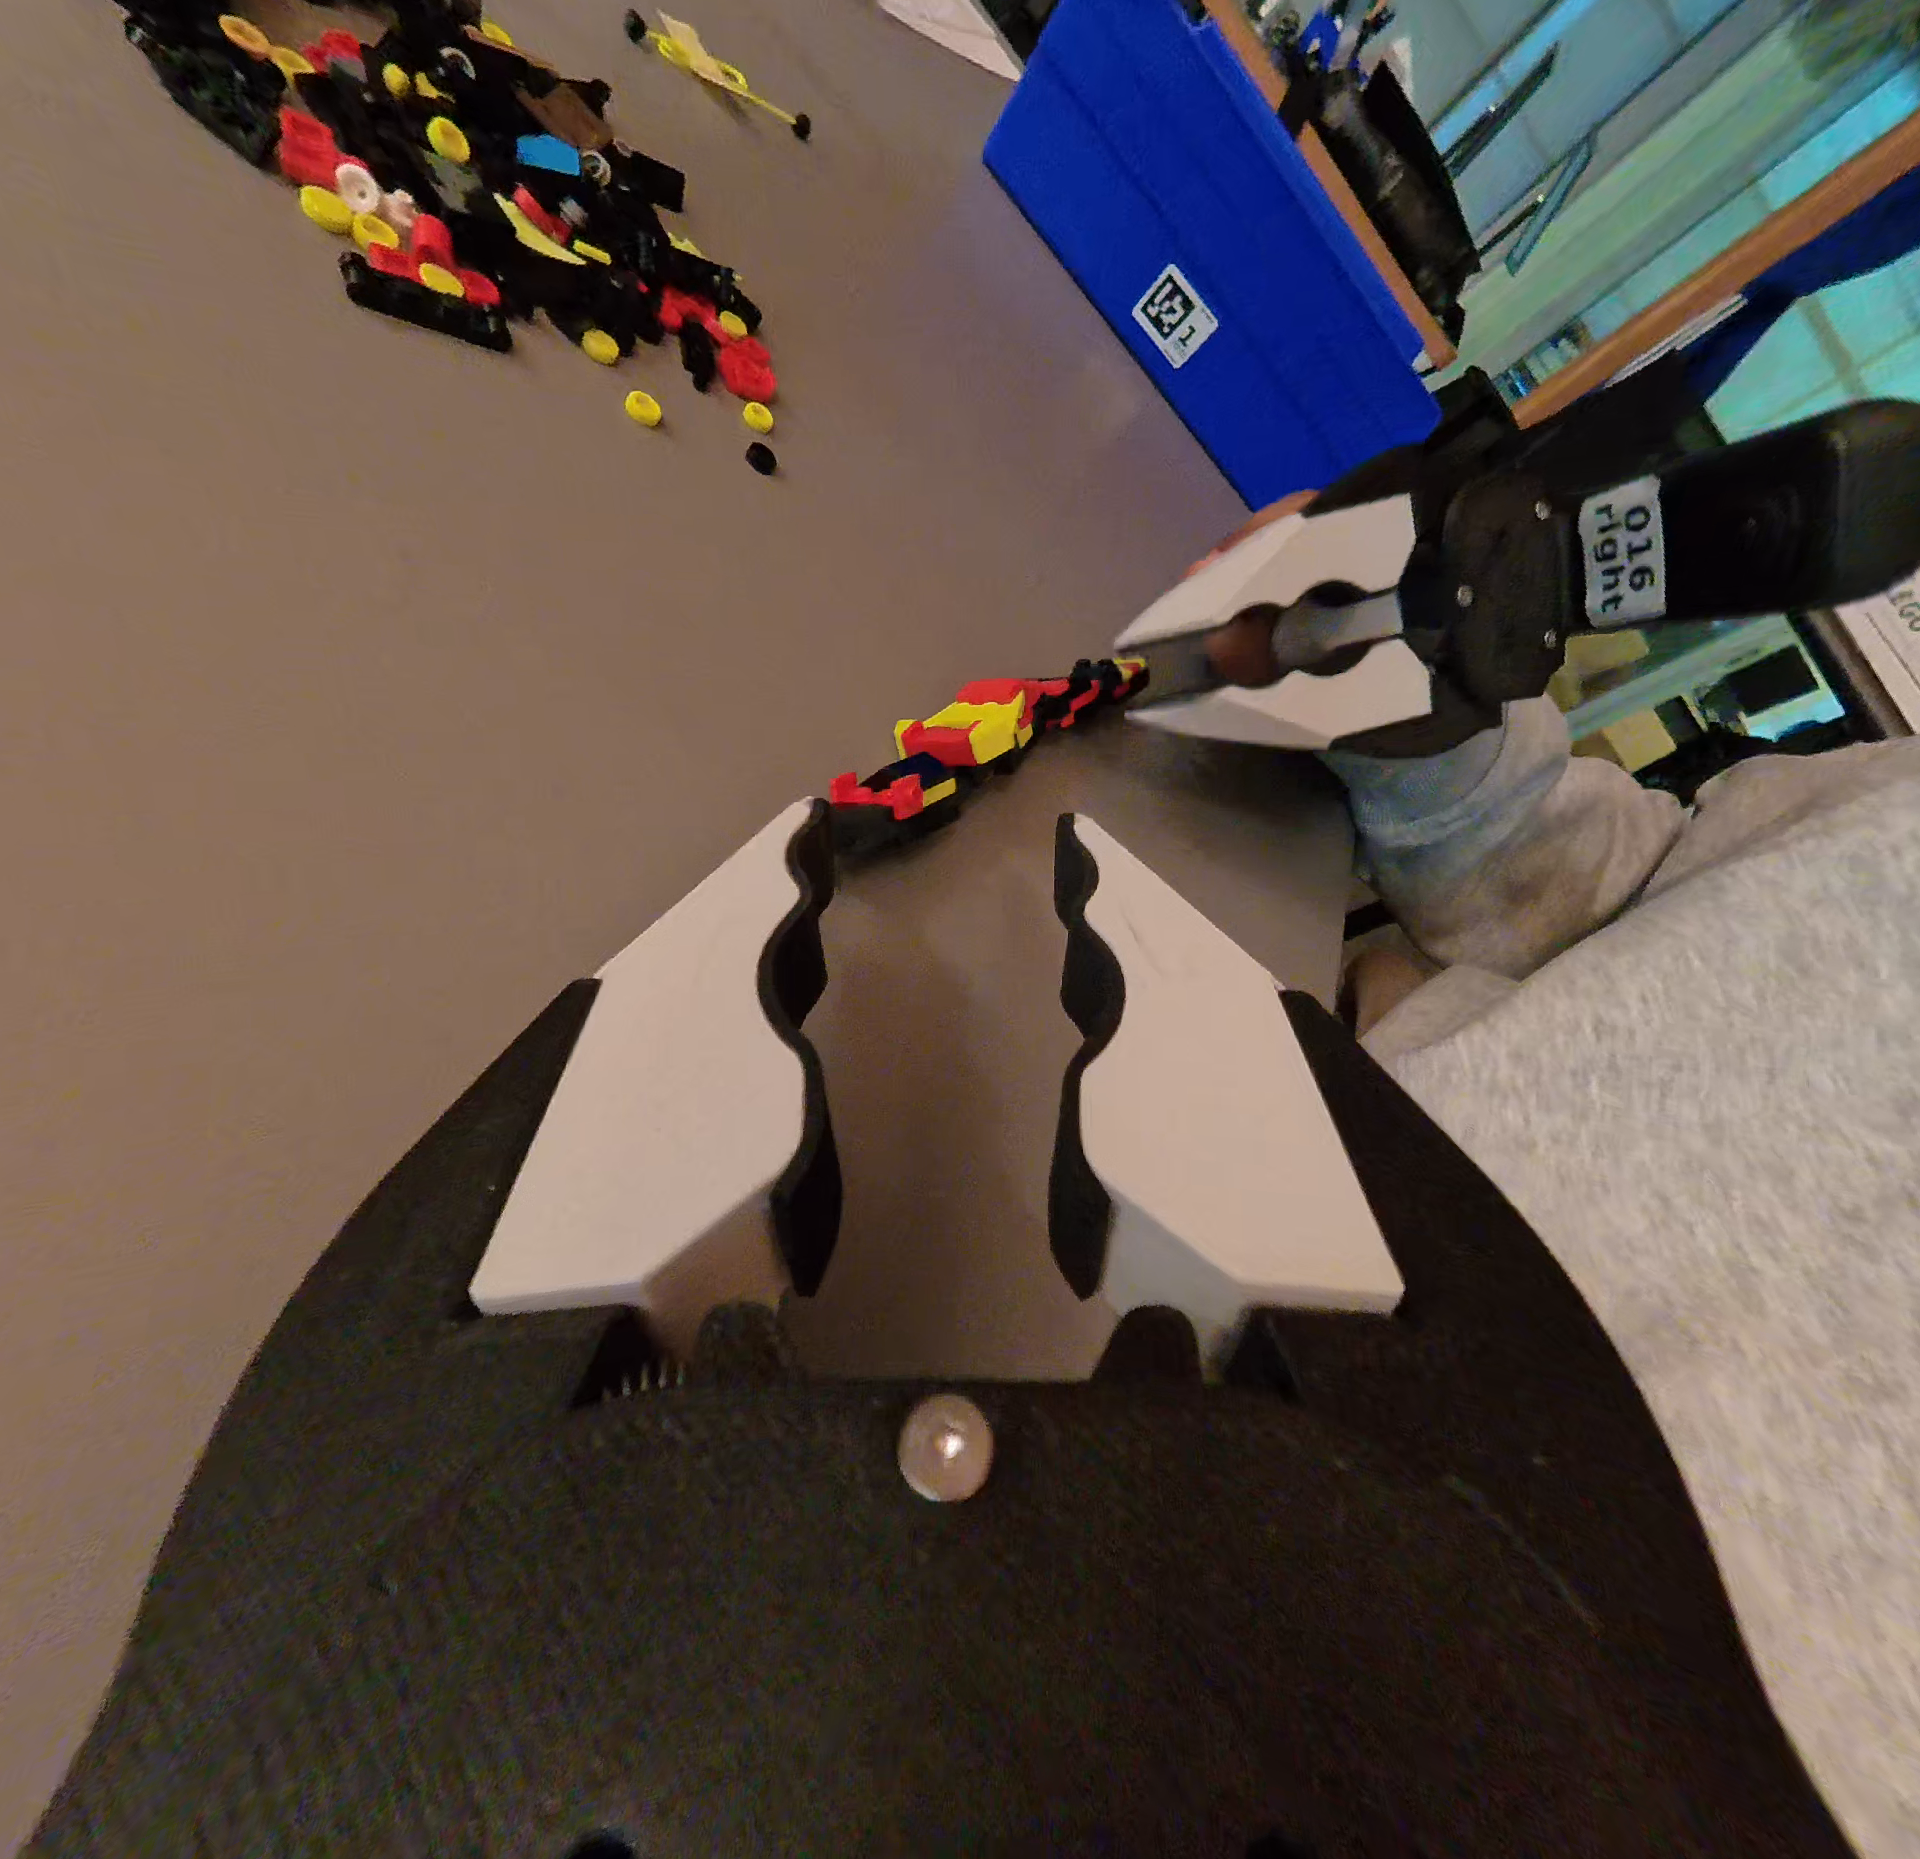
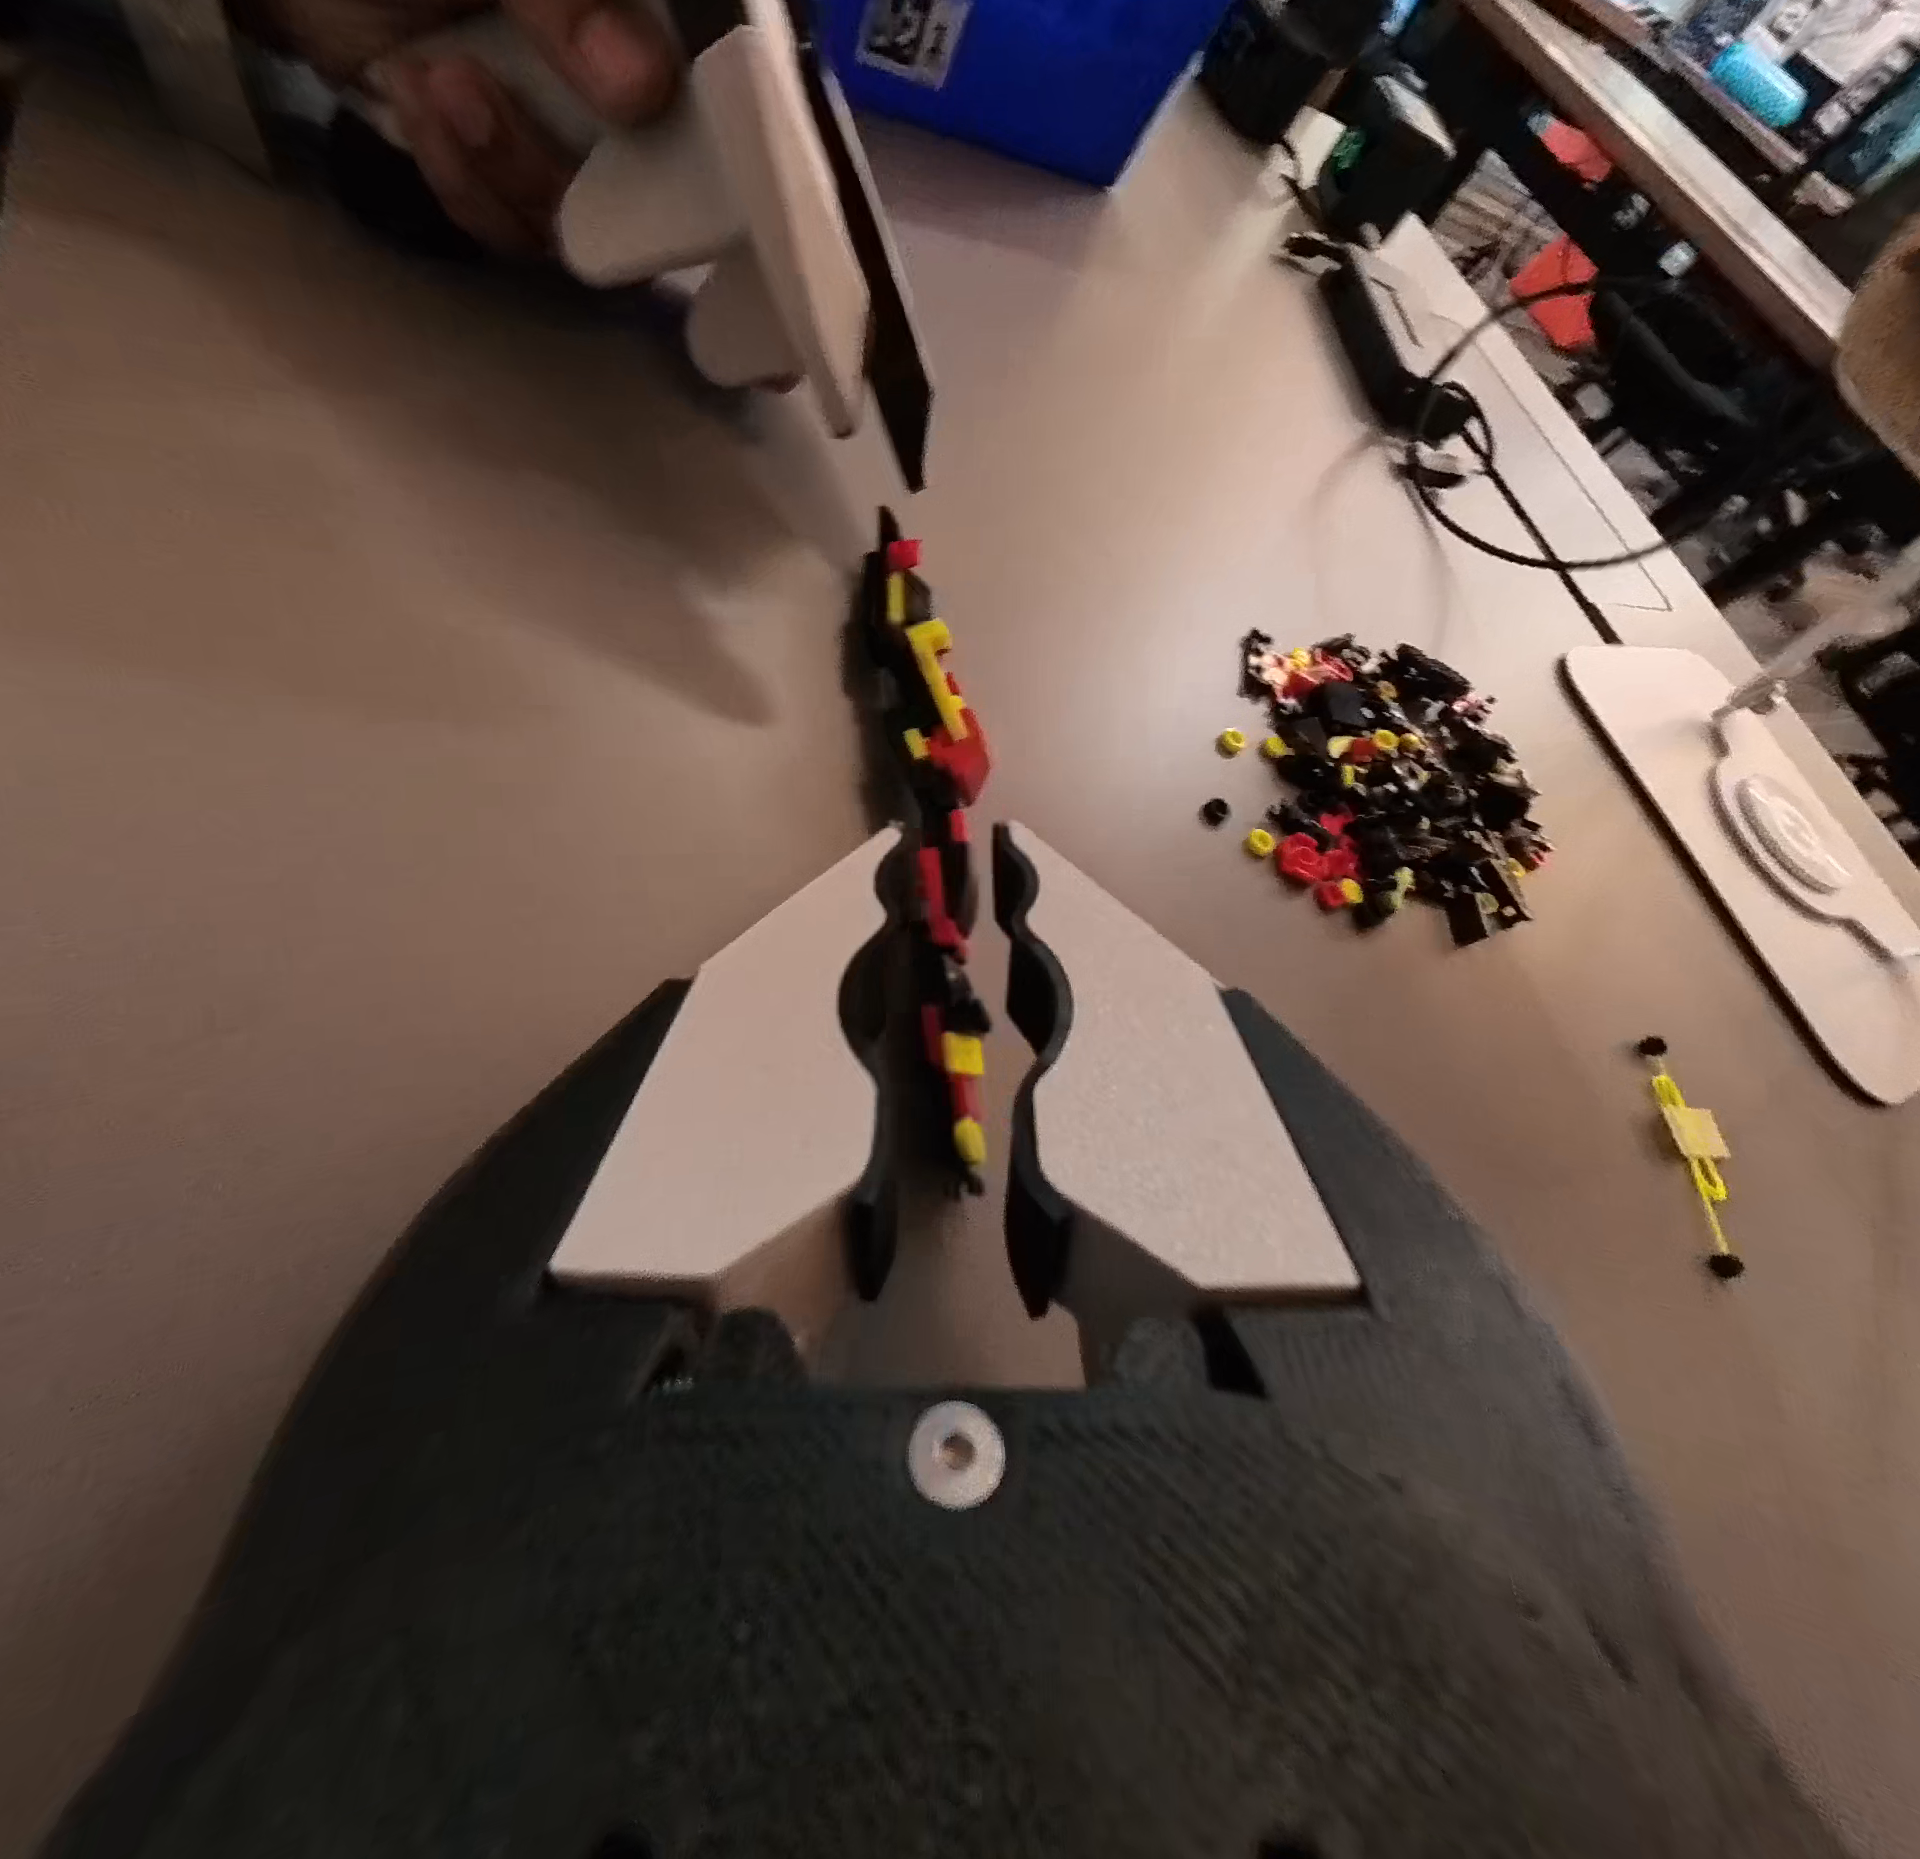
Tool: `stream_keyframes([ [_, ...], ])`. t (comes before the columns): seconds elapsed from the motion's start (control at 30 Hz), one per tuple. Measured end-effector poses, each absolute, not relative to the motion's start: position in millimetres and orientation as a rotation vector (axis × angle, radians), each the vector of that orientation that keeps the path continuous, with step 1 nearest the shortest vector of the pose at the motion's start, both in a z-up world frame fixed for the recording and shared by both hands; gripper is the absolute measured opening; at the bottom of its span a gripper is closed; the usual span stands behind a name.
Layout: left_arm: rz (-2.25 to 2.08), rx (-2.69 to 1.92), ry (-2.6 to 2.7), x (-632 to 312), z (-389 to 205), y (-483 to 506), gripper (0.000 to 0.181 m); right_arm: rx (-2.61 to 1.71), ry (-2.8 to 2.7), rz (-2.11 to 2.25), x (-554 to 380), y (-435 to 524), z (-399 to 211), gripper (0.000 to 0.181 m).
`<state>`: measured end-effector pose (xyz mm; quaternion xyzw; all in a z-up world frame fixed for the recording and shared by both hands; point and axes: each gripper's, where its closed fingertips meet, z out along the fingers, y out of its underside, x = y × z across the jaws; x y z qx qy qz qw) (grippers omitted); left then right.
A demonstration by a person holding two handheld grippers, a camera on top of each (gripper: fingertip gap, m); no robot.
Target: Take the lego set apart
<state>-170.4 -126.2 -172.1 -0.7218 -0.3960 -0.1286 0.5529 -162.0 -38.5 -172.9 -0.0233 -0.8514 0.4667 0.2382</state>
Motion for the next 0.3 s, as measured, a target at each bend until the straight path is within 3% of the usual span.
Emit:
stream_keyframes([
  [0.03, -0.312, -1.712, -0.929, -168.9, -172.3, -125.1, 0.042, -0.104, -2.323, 1.277, -166.6, -37.0, -172.0, 0.012],
  [0.3, -0.344, -1.762, -0.91, -161.6, -177.1, -119.4, 0.038, -0.281, -2.396, 1.327, -171.2, -39.2, -173.2, 0.012],
])
